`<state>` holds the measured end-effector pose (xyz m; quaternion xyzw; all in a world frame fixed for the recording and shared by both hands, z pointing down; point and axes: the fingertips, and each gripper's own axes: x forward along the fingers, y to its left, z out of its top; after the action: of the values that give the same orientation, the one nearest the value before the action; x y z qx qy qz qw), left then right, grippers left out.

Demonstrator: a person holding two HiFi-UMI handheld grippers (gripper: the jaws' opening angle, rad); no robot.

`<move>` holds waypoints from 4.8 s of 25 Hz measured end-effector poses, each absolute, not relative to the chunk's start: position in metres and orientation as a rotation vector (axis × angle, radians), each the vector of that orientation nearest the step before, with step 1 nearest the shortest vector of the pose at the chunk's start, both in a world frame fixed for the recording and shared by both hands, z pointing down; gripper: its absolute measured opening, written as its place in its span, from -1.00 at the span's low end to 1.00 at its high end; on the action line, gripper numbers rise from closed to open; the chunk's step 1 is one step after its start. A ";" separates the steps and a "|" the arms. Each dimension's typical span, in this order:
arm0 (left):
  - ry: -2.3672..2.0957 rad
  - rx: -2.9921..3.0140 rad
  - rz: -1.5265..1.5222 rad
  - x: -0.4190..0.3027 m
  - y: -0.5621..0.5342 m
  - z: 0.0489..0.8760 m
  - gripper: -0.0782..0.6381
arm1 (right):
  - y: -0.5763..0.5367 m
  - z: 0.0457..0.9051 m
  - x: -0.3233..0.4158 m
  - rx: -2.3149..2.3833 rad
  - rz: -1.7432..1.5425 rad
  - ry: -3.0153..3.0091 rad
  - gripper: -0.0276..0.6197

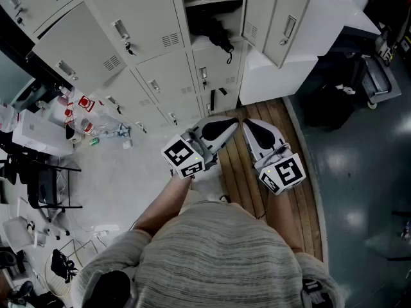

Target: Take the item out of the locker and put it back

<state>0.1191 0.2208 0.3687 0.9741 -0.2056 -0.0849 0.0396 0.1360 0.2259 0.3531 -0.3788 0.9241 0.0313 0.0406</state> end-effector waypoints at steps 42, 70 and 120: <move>-0.583 3.042 -0.035 0.062 0.062 0.394 -0.37 | 0.075 0.362 0.082 -1.206 -0.057 2.850 -0.72; -0.475 2.882 0.177 0.036 -0.062 0.470 -0.10 | -0.131 0.465 0.086 -1.666 -0.390 3.127 -0.14; -0.549 2.852 0.077 0.036 -0.146 0.468 -0.09 | -0.239 0.567 0.079 -1.657 -1.115 3.300 -0.27</move>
<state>0.0364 -0.1465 0.4679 0.9748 -0.1875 0.0265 0.1177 0.0786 -0.2389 0.5671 -0.4024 0.8013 -0.2709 -0.3502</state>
